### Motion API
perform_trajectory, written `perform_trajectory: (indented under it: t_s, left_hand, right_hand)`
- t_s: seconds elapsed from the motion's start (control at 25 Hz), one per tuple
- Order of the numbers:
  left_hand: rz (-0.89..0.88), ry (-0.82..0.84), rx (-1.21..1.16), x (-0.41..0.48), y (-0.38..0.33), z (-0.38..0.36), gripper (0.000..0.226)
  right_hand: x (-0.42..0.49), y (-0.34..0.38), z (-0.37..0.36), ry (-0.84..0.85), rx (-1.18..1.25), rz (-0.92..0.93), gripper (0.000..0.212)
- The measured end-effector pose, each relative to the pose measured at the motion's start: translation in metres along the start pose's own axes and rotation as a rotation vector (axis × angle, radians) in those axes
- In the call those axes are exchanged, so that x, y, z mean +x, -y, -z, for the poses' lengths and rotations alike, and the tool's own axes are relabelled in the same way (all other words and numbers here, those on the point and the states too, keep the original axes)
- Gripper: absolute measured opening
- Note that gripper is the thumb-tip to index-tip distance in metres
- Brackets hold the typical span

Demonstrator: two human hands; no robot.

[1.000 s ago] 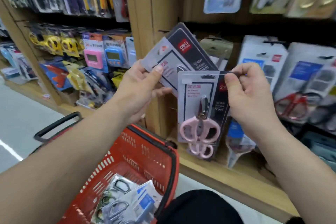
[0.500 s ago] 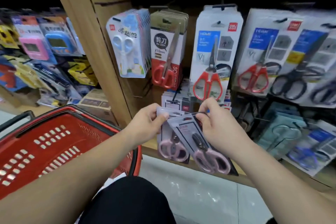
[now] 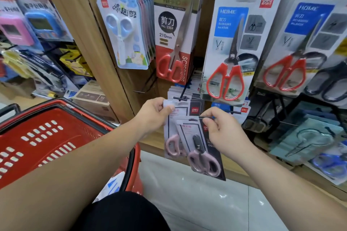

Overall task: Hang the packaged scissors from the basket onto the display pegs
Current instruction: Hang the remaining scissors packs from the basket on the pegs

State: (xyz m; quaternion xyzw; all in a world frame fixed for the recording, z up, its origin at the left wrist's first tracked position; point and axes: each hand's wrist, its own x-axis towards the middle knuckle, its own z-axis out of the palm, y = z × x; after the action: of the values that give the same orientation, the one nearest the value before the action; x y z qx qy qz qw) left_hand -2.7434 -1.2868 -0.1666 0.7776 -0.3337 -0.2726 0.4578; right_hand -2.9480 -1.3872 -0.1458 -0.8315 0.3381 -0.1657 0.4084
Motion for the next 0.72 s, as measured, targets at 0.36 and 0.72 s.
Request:
perform_trajectory:
  t_s: [0.36, 0.72]
  left_hand:
    - [0.052, -0.12, 0.061, 0.032, 0.007, -0.008, 0.017]
    - [0.03, -0.138, -0.071, 0.012, 0.003, -0.007, 0.017]
  right_hand:
    - [0.027, -0.01, -0.028, -0.108, 0.175, -0.082, 0.021]
    - [0.05, -0.006, -0.05, -0.21, 0.343, -0.193, 0.02]
